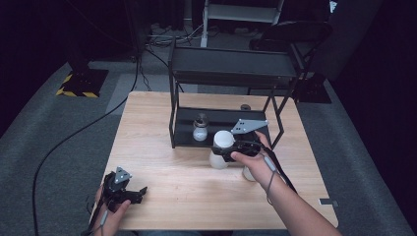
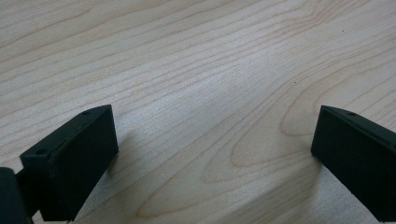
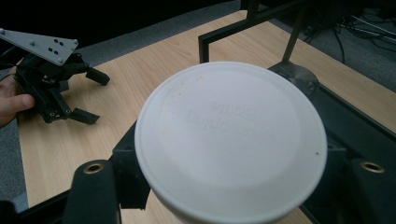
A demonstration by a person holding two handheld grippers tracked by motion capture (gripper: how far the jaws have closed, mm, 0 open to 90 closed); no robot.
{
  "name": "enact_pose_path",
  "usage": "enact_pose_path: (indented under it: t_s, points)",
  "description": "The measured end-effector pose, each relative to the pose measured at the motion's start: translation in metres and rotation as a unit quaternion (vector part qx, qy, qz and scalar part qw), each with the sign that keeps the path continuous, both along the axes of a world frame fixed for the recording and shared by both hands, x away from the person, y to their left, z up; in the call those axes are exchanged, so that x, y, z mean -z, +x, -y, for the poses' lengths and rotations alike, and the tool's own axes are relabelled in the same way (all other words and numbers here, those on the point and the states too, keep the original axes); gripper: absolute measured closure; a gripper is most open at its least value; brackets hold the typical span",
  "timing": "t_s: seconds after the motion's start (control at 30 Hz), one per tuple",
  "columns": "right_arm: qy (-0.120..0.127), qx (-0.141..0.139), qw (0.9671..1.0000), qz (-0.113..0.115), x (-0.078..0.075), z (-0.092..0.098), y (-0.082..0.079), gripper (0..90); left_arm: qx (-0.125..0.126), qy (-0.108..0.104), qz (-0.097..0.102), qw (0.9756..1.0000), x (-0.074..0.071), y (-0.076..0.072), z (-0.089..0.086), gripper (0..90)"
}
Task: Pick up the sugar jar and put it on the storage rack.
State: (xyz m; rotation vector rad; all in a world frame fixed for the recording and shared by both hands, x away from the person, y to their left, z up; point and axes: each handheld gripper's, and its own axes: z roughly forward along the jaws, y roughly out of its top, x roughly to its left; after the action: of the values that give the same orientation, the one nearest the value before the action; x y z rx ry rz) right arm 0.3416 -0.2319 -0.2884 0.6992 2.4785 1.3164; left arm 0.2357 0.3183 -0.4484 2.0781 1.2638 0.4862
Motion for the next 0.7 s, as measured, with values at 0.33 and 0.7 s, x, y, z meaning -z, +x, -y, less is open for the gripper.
enact_pose_path:
  t_s: [0.33,0.7]
  points:
    - [0.003,0.007,1.0,-0.003,-0.004,0.0,0.008,33.9,0.0,0.0,0.0,1.0,0.0,0.0,0.0,0.6]
    - [0.007,0.015,0.9999,-0.003,-0.008,0.001,0.016,33.9,0.0,0.0,0.0,1.0,0.0,0.0,0.0,0.6]
